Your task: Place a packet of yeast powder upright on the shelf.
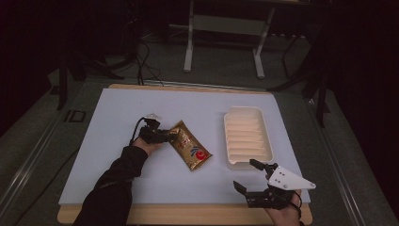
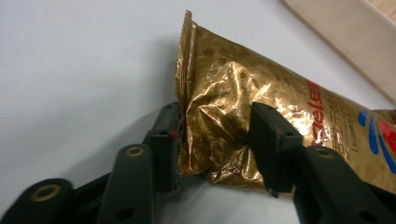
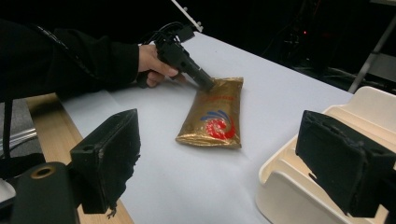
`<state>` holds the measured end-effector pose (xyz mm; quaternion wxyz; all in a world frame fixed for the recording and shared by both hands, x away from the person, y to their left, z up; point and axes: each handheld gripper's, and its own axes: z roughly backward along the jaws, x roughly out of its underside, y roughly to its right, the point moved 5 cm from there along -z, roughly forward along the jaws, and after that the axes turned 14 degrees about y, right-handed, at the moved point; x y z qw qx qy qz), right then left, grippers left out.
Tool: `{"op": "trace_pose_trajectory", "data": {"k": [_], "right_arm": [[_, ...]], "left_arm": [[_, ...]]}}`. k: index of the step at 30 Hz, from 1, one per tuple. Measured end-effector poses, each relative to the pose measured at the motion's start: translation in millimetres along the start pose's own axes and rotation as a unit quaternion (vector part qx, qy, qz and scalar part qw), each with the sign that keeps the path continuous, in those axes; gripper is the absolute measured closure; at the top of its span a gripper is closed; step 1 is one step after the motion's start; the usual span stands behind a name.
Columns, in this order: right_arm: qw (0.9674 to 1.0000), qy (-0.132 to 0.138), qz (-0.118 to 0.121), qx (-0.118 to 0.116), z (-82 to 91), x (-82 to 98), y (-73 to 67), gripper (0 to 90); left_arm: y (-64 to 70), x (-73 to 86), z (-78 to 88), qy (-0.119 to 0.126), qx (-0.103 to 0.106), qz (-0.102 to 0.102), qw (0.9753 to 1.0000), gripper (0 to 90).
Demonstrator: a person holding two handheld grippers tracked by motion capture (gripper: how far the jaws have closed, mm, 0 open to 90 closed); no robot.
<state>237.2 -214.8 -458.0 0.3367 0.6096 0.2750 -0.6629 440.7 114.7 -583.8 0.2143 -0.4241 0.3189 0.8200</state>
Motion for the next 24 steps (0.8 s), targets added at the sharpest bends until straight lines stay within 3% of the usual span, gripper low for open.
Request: {"op": "trace_pose_trajectory", "data": {"k": [3, 5, 7, 9, 10, 14, 18, 19, 23, 24], "right_arm": [[1.0000, 0.000, -0.001, 0.000, -0.2, 0.0, -0.2, 13.7], [1.0000, 0.001, 0.000, -0.001, -0.2, -0.4, -0.6, 13.8], [1.0000, 0.001, 0.000, -0.001, -0.2, -0.4, -0.5, 13.8], [1.0000, 0.000, -0.002, -0.001, -0.2, 0.0, 0.0, 13.8], [1.0000, -0.001, -0.002, -0.001, -0.2, 0.1, 0.1, 13.8], [1.0000, 0.002, -0.001, 0.000, 0.2, -0.9, 0.0, 14.0], [1.0000, 0.004, -0.001, 0.001, 1.3, -1.8, 0.3, 14.0], [1.0000, 0.004, -0.001, 0.002, 1.7, -2.0, 0.6, 14.0], [1.0000, 0.004, -0.002, 0.003, 2.1, -2.2, 1.4, 14.2], [1.0000, 0.003, -0.001, 0.002, 2.1, -2.3, 1.4, 14.3]], "left_arm": [[0.6, 0.6, -0.5, -0.005, -0.002, -0.003, 1.0000, 73.7], [-0.6, 0.5, -1.5, -0.007, -0.022, 0.003, 0.9997, 82.6], [-0.7, 0.4, -1.6, -0.008, -0.027, 0.001, 0.9996, 86.4], [0.3, -0.2, -2.0, -0.012, -0.032, 0.000, 0.9994, 87.5], [3.0, -1.3, -2.3, -0.018, -0.042, -0.016, 0.9988, 88.3], [8.9, -6.5, -1.7, -0.015, -0.053, -0.031, 0.9980, 90.0], [15.6, -13.9, 1.2, -0.008, -0.054, -0.044, 0.9976, 90.0], [21.3, -20.2, 4.9, -0.002, -0.051, -0.056, 0.9971, 90.0], [31.6, -29.8, 11.3, 0.006, -0.044, -0.068, 0.9967, 90.0], [39.3, -36.2, 16.1, 0.013, -0.036, -0.075, 0.9965, 90.0]]}}
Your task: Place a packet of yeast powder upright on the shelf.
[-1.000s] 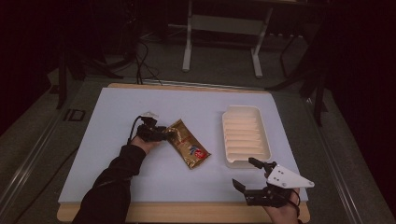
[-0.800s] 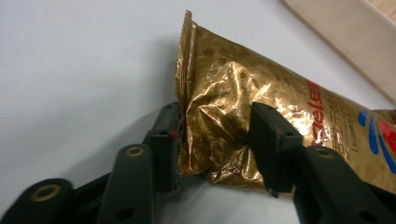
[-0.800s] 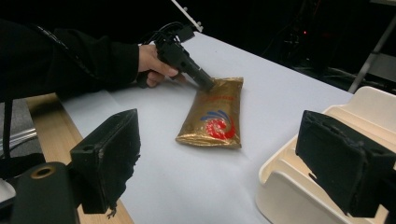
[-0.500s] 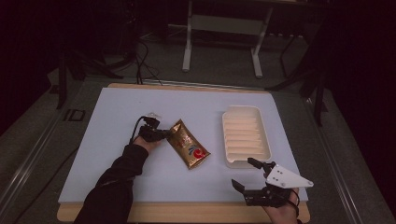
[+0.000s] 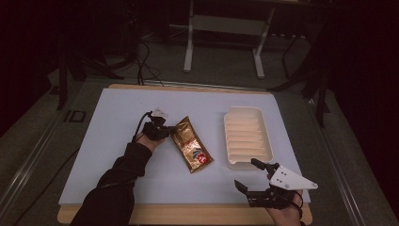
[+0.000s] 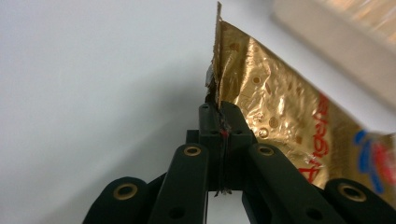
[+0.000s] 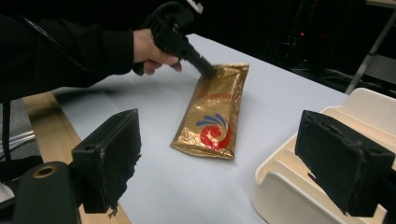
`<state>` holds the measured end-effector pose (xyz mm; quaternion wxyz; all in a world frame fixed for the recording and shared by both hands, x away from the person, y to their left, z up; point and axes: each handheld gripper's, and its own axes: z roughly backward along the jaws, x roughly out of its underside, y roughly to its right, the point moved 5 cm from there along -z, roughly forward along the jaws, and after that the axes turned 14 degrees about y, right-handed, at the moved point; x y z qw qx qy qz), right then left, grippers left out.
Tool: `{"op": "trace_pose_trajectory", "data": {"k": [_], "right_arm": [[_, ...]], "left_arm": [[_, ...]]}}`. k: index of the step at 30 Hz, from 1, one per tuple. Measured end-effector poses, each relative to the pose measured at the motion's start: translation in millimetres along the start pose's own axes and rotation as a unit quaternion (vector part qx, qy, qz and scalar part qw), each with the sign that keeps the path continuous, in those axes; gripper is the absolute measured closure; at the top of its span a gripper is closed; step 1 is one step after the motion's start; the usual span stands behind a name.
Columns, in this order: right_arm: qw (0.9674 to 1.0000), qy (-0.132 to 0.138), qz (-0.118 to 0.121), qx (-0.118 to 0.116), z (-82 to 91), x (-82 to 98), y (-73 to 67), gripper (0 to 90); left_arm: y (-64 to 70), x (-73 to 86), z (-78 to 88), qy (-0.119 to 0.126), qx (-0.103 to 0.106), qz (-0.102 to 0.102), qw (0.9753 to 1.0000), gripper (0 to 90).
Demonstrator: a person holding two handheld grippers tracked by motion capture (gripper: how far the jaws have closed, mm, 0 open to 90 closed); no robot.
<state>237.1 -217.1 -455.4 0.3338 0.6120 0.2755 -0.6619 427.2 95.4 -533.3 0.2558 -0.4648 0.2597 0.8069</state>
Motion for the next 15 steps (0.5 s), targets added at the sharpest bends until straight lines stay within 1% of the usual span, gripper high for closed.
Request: {"op": "trace_pose_trajectory", "data": {"k": [1, 4, 5, 6, 7, 8, 9, 10, 11, 12, 13, 14, 15], "right_arm": [[1.0000, 0.001, 0.001, 0.001, 0.0, -0.2, -0.1, 14.3], [1.0000, 0.002, 0.003, 0.001, 0.4, -1.5, -0.5, 14.3], [1.0000, 0.003, 0.003, 0.002, 0.4, -1.9, -0.6, 14.3], [1.0000, 0.003, 0.003, 0.002, 0.4, -1.9, -0.6, 14.3], [1.0000, 0.005, 0.003, 0.002, 1.0, -2.9, -0.6, 14.3], [1.0000, 0.006, 0.003, 0.002, 1.2, -3.3, -0.4, 14.3], [1.0000, 0.007, 0.003, 0.003, 1.7, -3.9, -0.2, 14.3], [0.9999, 0.009, 0.003, 0.003, 2.1, -4.6, 0.1, 14.3], [0.9999, 0.011, 0.001, 0.003, 2.6, -5.2, 0.4, 14.3], [0.9999, 0.012, 0.002, 0.004, 3.1, -5.9, 0.6, 14.3], [0.9999, 0.013, 0.003, 0.005, 3.4, -6.3, 0.9, 14.3], [0.9999, 0.012, 0.003, 0.005, 3.9, -6.9, 1.1, 14.3], [0.9999, 0.012, 0.003, 0.005, 3.9, -6.9, 1.1, 14.3]], "left_arm": [[3.4, -3.1, 1.9, 0.002, -0.002, -0.008, 1.0000, 90.0], [12.7, -11.2, 7.6, 0.007, 0.005, -0.023, 0.9997, 90.0], [12.7, -11.2, 7.6, 0.007, 0.005, -0.023, 0.9997, 90.0], [15.4, -14.0, 9.7, 0.010, 0.009, -0.024, 0.9996, 90.0], [21.1, -19.5, 14.2, 0.018, 0.015, -0.025, 0.9994, 90.0], [24.2, -22.2, 16.7, 0.019, 0.019, -0.032, 0.9991, 90.0], [24.2, -22.2, 16.7, 0.019, 0.019, -0.032, 0.9991, 90.0], [31.2, -28.0, 21.7, 0.026, 0.029, -0.040, 0.9985, 90.0], [31.2, -28.0, 21.7, 0.026, 0.029, -0.040, 0.9985, 90.0], [38.8, -34.1, 27.5, 0.031, 0.038, -0.053, 0.9974, 90.0], [38.8, -34.1, 27.5, 0.031, 0.038, -0.053, 0.9974, 90.0], [42.9, -37.1, 30.5, 0.034, 0.046, -0.056, 0.9968, 90.0], [47.1, -39.9, 33.4, 0.039, 0.050, -0.062, 0.9961, 90.0]]}}
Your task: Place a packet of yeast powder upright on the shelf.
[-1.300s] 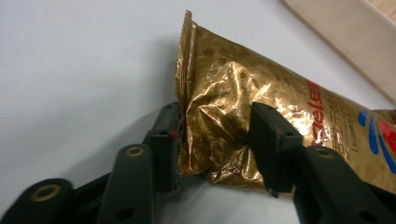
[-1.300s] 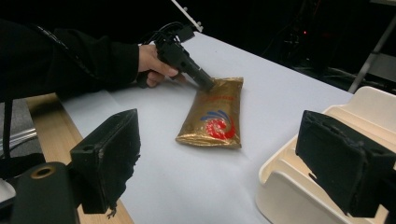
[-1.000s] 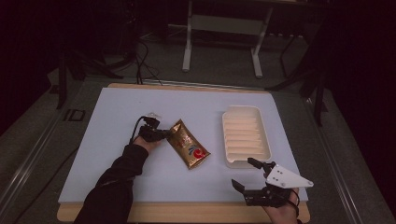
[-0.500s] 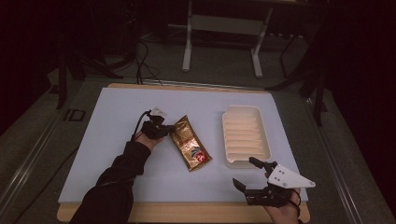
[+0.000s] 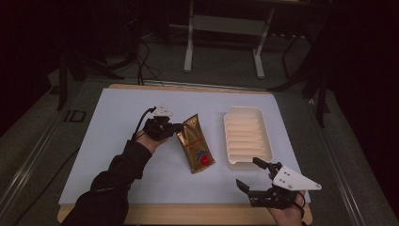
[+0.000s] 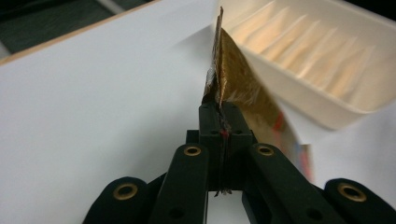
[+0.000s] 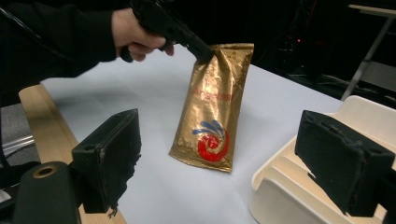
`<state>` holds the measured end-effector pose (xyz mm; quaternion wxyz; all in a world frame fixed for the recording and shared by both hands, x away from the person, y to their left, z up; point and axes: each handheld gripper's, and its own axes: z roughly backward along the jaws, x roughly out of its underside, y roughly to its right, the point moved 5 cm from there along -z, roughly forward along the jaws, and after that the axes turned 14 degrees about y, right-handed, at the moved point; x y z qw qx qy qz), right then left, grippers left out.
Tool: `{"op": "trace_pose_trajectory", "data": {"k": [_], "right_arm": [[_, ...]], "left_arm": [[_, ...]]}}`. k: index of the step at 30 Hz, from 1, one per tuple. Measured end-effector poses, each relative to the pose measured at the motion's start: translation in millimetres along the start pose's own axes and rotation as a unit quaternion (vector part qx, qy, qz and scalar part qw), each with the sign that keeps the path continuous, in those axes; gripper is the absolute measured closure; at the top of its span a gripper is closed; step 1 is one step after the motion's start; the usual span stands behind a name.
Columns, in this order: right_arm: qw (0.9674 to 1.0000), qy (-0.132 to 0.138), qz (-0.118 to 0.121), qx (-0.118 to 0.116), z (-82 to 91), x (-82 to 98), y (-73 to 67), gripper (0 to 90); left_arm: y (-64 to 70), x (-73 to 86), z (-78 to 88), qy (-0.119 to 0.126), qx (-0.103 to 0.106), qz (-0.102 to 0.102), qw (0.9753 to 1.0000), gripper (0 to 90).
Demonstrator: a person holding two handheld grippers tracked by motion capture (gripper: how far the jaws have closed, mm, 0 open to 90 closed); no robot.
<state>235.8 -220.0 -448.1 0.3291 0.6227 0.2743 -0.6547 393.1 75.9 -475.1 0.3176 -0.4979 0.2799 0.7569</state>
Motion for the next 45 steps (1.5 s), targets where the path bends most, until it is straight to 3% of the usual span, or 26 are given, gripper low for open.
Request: {"op": "trace_pose_trajectory", "data": {"k": [1, 5, 6, 9, 12, 18, 22, 23, 24, 27, 28, 31, 32, 33, 35, 37, 38, 39, 41, 42, 43, 44, 45], "right_arm": [[1.0000, 0.000, 0.000, 0.002, 1.2, -1.3, 1.0, 15.8], [1.0000, -0.005, 0.005, 0.004, 2.8, -2.2, 2.6, 17.3], [1.0000, -0.003, 0.005, 0.003, 3.1, -3.2, 2.4, 17.5], [1.0000, -0.002, 0.001, 0.002, 4.2, -6.9, 2.3, 22.2], [0.9999, -0.002, -0.009, -0.008, 6.3, -12.0, 1.9, 24.6], [0.9998, -0.010, -0.005, -0.017, 7.4, -24.1, 4.0, 39.9], [0.9994, -0.020, -0.005, -0.029, 5.0, -30.6, 6.9, 44.2], [0.9993, -0.025, -0.004, -0.029, 3.7, -32.2, 7.8, 42.1], [0.9993, -0.025, -0.004, -0.029, 3.7, -32.2, 7.8, 42.1], [0.9990, -0.032, -0.001, -0.031, -1.8, -37.8, 11.4, 34.2], [0.9989, -0.029, -0.002, -0.036, -3.6, -40.2, 13.5, 33.9], [0.9984, -0.038, -0.002, -0.042, -8.1, -42.4, 16.2, 30.1], [0.9981, -0.038, 0.001, -0.048, -9.8, -43.4, 16.7, 30.1], [0.9974, -0.042, 0.005, -0.059, -13.7, -45.7, 17.6, 30.1], [0.9956, -0.053, 0.003, -0.077, -20.2, -49.7, 18.6, 31.3], [0.9947, -0.057, 0.010, -0.084, -23.7, -51.9, 18.2, 31.2], [0.9935, -0.060, 0.009, -0.096, -29.7, -55.9, 18.3, 31.2], [0.9935, -0.060, 0.009, -0.096, -29.7, -55.9, 18.3, 31.2], [0.9917, -0.063, 0.012, -0.111, -37.0, -61.8, 17.3, 31.5], [0.9917, -0.063, 0.012, -0.111, -37.0, -61.8, 17.3, 31.5], [0.9892, -0.069, 0.005, -0.129, -40.2, -63.6, 15.1, 31.9], [0.9890, -0.070, 0.007, -0.130, -42.9, -64.9, 13.8, 31.9], [0.9857, -0.075, 0.000, -0.151, -47.6, -66.0, 10.1, 32.0]], "left_arm": [[8.4, -6.2, 3.8, 0.004, 0.015, -0.012, 0.9998, 90.0], [22.7, -14.5, 9.4, 0.015, 0.026, -0.034, 0.9990, 90.0], [33.4, -20.1, 13.4, 0.019, 0.036, -0.052, 0.9978, 90.0], [41.9, -26.0, 17.7, 0.023, 0.050, -0.065, 0.9963, 90.0], [55.0, -37.1, 27.8, 0.032, 0.054, -0.092, 0.9938, 90.0], [69.4, -52.7, 44.0, 0.041, 0.077, -0.113, 0.9898, 90.0], [76.9, -59.4, 51.6, 0.044, 0.091, -0.121, 0.9875, 90.0], [82.6, -62.8, 56.3, 0.046, 0.103, -0.132, 0.9848, 89.9], [82.6, -62.8, 56.3, 0.046, 0.103, -0.132, 0.9848, 89.9], [91.5, -67.7, 63.7, 0.050, 0.125, -0.146, 0.9801, 90.0], [94.9, -69.3, 66.6, 0.052, 0.138, -0.151, 0.9775, 90.0], [98.0, -71.3, 69.8, 0.051, 0.146, -0.152, 0.9762, 89.9], [100.8, -72.4, 72.1, 0.054, 0.158, -0.156, 0.9736, 89.9], [101.9, -73.0, 73.1, 0.054, 0.160, -0.157, 0.9732, 89.9], [107.4, -73.4, 76.7, 0.053, 0.183, -0.166, 0.9675, 89.9], [108.8, -73.0, 77.3, 0.051, 0.191, -0.165, 0.9662, 89.9], [111.5, -72.1, 78.7, 0.052, 0.206, -0.168, 0.9626, 89.9], [111.5, -72.1, 78.7, 0.052, 0.206, -0.168, 0.9626, 89.9], [113.4, -70.4, 79.6, 0.057, 0.220, -0.169, 0.9589, 89.8], [113.4, -70.4, 79.6, 0.057, 0.220, -0.169, 0.9589, 89.9], [113.9, -70.0, 79.8, 0.059, 0.222, -0.170, 0.9583, 89.9], [114.9, -69.3, 80.0, 0.062, 0.228, -0.172, 0.9563, 89.9], [114.9, -69.3, 80.0, 0.062, 0.228, -0.172, 0.9563, 89.9]]}}
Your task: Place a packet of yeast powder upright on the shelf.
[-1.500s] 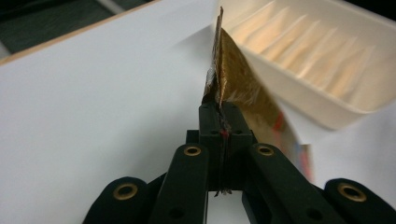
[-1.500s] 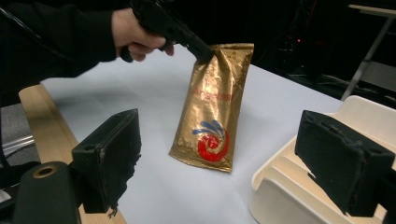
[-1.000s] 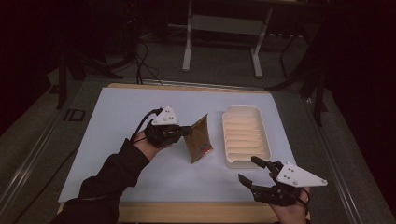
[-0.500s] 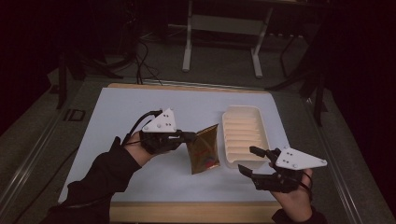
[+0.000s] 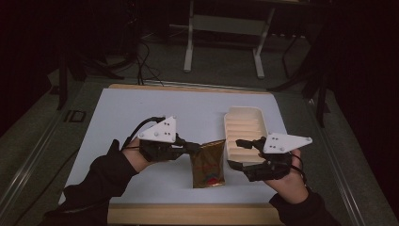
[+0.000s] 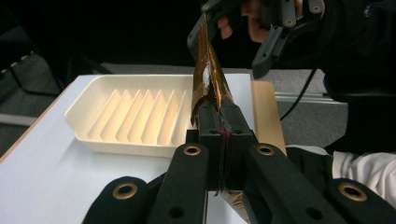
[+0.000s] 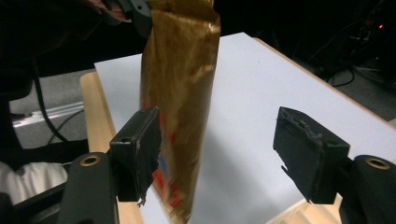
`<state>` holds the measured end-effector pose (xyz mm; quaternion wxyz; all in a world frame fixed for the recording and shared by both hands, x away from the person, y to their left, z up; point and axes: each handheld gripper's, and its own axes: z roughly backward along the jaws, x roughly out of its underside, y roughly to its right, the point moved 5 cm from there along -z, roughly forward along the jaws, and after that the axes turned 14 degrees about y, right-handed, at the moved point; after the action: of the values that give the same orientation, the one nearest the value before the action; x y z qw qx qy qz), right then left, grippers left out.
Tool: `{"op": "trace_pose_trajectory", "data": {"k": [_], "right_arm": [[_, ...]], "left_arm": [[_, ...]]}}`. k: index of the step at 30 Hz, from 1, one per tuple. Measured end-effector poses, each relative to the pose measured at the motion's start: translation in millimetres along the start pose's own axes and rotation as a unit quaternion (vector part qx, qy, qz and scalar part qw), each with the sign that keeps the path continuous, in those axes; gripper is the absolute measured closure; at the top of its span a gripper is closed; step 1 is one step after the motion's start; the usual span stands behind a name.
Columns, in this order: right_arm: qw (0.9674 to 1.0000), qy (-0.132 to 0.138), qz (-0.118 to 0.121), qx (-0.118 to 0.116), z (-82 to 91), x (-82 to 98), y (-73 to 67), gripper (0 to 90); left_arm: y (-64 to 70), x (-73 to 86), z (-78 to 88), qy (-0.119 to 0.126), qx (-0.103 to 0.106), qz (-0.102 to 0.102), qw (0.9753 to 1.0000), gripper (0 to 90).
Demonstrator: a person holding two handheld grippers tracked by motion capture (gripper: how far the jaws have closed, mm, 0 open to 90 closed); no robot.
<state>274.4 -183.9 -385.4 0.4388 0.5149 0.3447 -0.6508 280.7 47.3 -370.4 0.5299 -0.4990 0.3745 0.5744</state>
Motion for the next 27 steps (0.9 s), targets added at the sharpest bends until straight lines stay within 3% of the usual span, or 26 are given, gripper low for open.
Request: {"op": "trace_pose_trajectory", "data": {"k": [3, 5, 6, 8, 12, 13, 17, 18, 20, 23, 27], "right_arm": [[0.9998, -0.009, -0.004, -0.020, -10.6, -0.7, -2.7, 32.1], [0.9998, -0.008, -0.004, -0.020, -12.9, -0.7, -3.3, 33.2], [0.9992, -0.022, -0.001, -0.034, -20.3, 1.7, -6.0, 34.5], [0.9980, -0.034, 0.000, -0.054, -25.2, 3.1, -8.8, 44.6], [0.9972, -0.037, 0.004, -0.065, -29.4, 2.3, -9.2, 46.7], [0.9961, -0.043, 0.005, -0.077, -31.0, 1.4, -9.6, 47.5], [0.9955, -0.049, 0.010, -0.081, -32.1, 0.9, -9.3, 51.4], [0.9926, -0.070, 0.025, -0.097, -32.1, 1.7, -9.2, 61.6], [0.9908, -0.081, 0.023, -0.106, -32.3, 2.3, -7.1, 68.0], [0.9879, -0.084, 0.009, -0.130, -32.5, 3.4, -4.6, 73.8], [0.9872, -0.089, 0.007, -0.132, -32.7, 4.2, -3.2, 76.1]], "left_arm": [[2.1, 0.7, -1.7, 0.000, 0.013, -0.005, 0.9999, 89.8], [3.8, 0.8, -3.1, 0.001, 0.019, -0.017, 0.9997, 89.8], [5.7, 0.8, -4.8, 0.000, 0.026, -0.022, 0.9994, 89.9], [7.5, 0.5, -7.5, -0.003, 0.029, -0.022, 0.9993, 89.8], [8.1, -0.1, -9.5, -0.002, 0.032, -0.020, 0.9993, 89.8], [8.5, -1.1, -10.3, 0.002, 0.032, -0.019, 0.9993, 89.8], [9.0, -2.4, -10.6, 0.007, 0.030, -0.021, 0.9993, 89.8], [9.4, -4.0, -11.4, 0.006, 0.029, -0.022, 0.9993, 89.7], [9.5, -4.2, -11.8, 0.005, 0.029, -0.023, 0.9993, 89.7], [8.4, -3.2, -13.4, 0.002, 0.026, -0.017, 0.9995, 89.6], [7.0, -0.5, -13.8, 0.006, 0.028, -0.007, 0.9996, 88.9]]}}
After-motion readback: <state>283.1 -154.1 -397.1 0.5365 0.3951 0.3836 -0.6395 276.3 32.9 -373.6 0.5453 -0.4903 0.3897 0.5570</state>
